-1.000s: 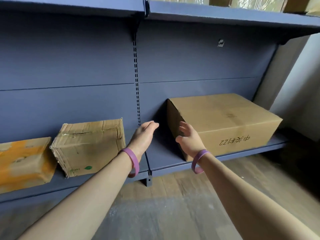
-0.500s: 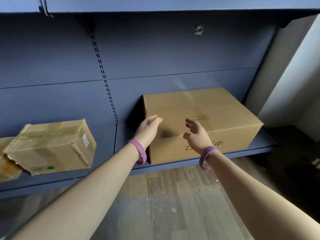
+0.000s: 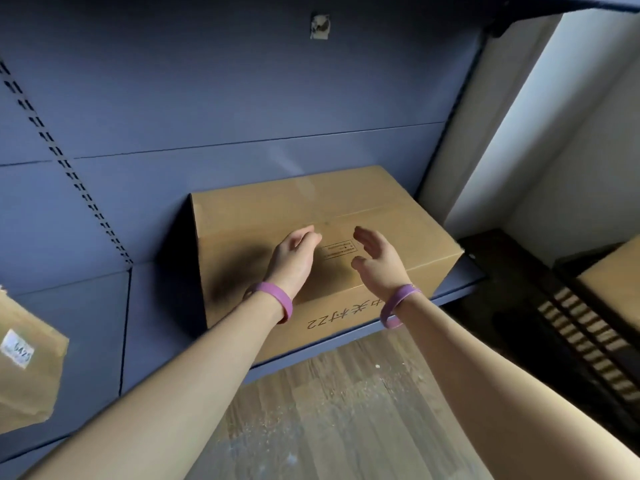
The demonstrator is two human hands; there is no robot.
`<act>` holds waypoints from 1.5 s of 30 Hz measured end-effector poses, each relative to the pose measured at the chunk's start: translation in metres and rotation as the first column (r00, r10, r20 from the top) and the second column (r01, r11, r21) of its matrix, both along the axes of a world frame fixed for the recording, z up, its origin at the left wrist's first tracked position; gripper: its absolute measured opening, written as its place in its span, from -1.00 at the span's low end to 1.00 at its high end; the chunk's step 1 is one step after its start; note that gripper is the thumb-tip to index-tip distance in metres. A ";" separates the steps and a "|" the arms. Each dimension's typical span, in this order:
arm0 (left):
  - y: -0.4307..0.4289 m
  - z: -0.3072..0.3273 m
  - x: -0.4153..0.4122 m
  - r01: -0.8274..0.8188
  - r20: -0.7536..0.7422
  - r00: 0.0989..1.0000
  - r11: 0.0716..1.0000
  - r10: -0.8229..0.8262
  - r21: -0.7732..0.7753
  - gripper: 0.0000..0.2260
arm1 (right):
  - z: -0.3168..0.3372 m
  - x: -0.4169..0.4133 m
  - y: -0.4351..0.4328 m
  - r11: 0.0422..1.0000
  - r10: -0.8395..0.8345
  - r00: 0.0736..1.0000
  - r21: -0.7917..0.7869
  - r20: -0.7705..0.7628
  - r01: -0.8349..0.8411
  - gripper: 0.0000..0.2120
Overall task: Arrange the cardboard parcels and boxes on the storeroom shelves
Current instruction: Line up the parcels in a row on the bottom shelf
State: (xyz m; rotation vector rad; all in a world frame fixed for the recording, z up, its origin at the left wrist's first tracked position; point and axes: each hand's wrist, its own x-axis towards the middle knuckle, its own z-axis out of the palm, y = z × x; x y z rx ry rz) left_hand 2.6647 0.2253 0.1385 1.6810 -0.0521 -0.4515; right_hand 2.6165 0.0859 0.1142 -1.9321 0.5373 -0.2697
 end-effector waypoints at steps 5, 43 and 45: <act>-0.061 -0.013 0.004 0.070 -0.025 0.997 0.997 -0.070 0.008 -0.66 | -0.003 0.000 -0.042 0.997 -0.011 1.000 -0.071 -0.025 0.009 -0.40; -0.094 -0.124 -0.137 -0.415 -0.124 0.898 0.907 0.421 0.074 -0.80 | -0.105 -0.058 -0.216 0.999 -0.007 0.999 -0.033 0.045 0.009 -0.56; -0.098 -0.132 -0.139 -0.376 -0.142 0.911 0.921 0.387 0.098 -0.82 | -0.105 -0.069 -0.209 0.998 -0.032 0.999 -0.058 0.032 0.034 -0.55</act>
